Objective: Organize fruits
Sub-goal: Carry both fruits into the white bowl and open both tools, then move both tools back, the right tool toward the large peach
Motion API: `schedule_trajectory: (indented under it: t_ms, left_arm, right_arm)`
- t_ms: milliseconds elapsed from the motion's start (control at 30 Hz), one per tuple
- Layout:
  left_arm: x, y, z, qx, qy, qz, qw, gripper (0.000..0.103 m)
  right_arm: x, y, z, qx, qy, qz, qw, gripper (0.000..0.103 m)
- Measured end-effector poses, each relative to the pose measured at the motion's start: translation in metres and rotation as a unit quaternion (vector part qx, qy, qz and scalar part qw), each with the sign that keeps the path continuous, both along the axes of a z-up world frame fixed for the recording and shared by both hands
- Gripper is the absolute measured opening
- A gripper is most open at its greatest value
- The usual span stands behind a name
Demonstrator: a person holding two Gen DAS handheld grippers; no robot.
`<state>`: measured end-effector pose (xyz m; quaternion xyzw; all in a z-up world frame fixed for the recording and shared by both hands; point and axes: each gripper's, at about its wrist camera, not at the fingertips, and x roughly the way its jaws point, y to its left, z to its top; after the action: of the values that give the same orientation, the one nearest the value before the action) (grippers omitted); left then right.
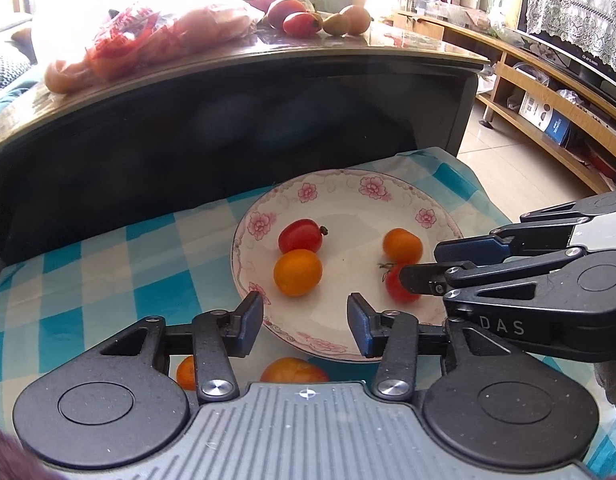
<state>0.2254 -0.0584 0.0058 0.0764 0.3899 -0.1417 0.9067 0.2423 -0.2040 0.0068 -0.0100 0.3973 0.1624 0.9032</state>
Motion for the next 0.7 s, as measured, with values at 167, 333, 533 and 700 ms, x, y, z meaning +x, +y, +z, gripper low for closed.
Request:
schedule_trajectory:
  t_ms: [167, 333, 533, 700]
  left_arm:
    - [-0.003, 0.002, 0.002, -0.001, -0.001, -0.001, 1.0, 0.057]
    - [-0.007, 0.004, 0.004, 0.002, -0.004, -0.002, 1.0, 0.058]
    - [-0.012, 0.011, 0.009, 0.0, -0.008, 0.004, 1.0, 0.058]
    - [-0.019, 0.019, 0.013, 0.003, -0.011, 0.01, 0.9999, 0.059]
  right_arm:
    - [-0.001, 0.001, 0.001, 0.002, -0.002, 0.0, 1.0, 0.034]
    - [-0.003, 0.0, 0.005, 0.004, -0.007, -0.002, 1.0, 0.036]
    - [-0.008, 0.001, 0.011, 0.01, -0.015, -0.006, 1.0, 0.036]
    - [-0.014, 0.003, 0.017, 0.014, -0.02, -0.006, 1.0, 0.036]
